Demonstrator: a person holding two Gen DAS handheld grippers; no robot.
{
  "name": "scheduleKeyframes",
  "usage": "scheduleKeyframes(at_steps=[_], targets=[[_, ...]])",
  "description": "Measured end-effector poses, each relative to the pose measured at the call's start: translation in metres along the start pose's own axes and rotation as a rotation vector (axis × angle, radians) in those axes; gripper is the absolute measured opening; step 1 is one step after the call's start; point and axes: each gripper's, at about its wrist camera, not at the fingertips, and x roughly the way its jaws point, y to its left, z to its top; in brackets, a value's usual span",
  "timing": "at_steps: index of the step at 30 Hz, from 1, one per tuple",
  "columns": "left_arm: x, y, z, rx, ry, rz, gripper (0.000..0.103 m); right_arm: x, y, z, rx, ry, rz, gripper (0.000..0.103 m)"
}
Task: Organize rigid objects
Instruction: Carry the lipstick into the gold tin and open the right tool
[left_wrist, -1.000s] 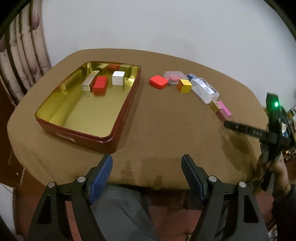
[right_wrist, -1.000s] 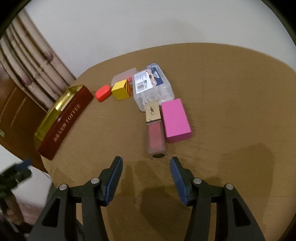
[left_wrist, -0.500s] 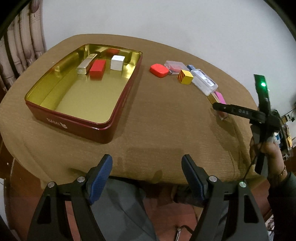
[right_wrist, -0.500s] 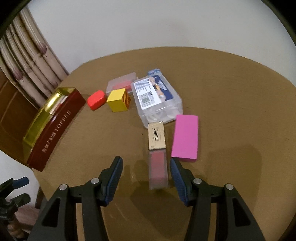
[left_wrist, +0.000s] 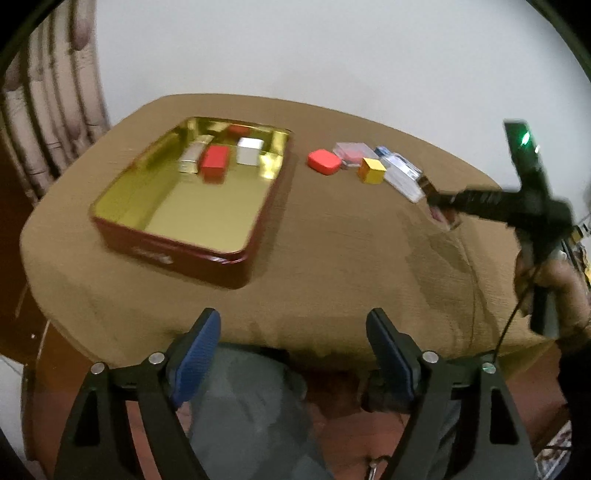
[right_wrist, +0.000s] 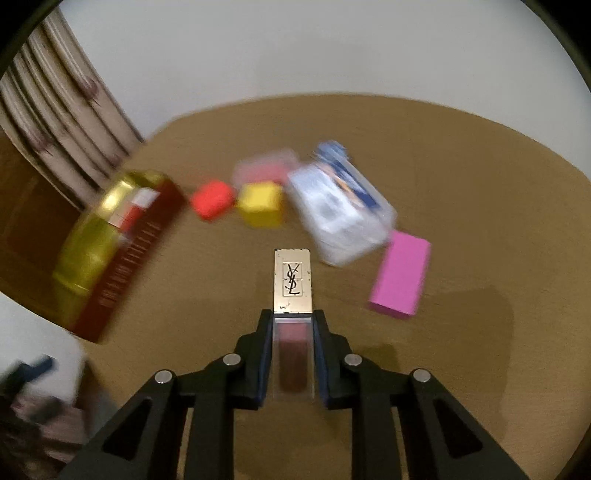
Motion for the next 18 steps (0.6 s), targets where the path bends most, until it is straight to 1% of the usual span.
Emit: scheduleKeyframes(at_steps=[4,6,8,9,11,13,15,18], targets=[[-0.017,0.016,-0.01,-0.019,-0.033,0.064,0.078,-0.008,0.049,0.032,0.028,0.01,0.161,0.02],[-0.022,0.026,-0.013,-0.032,-0.045,0.09,0.078,0.0,0.076,0.052,0.06,0.032,0.239,0.02],[-0.026,0.038,-0.016,-0.053,-0.049,0.107,0.078,0.016,0.105,0.069,0.07,0.065,0.293,0.02],[-0.028,0.044,-0.016,-0.069,-0.052,0.107,0.078,0.025,0.119,0.076,0.061,0.081,0.302,0.02],[-0.031,0.057,-0.017,-0.103,-0.05,0.1,0.078,0.048,0.154,0.086,0.011,0.109,0.282,0.02],[-0.031,0.067,-0.017,-0.14,-0.045,0.09,0.078,0.076,0.179,0.094,-0.018,0.155,0.274,0.02],[-0.029,0.077,-0.018,-0.173,-0.035,0.076,0.078,0.094,0.193,0.098,-0.035,0.183,0.244,0.02],[-0.028,0.086,-0.017,-0.198,-0.036,0.065,0.078,0.123,0.205,0.101,-0.021,0.225,0.205,0.02]])
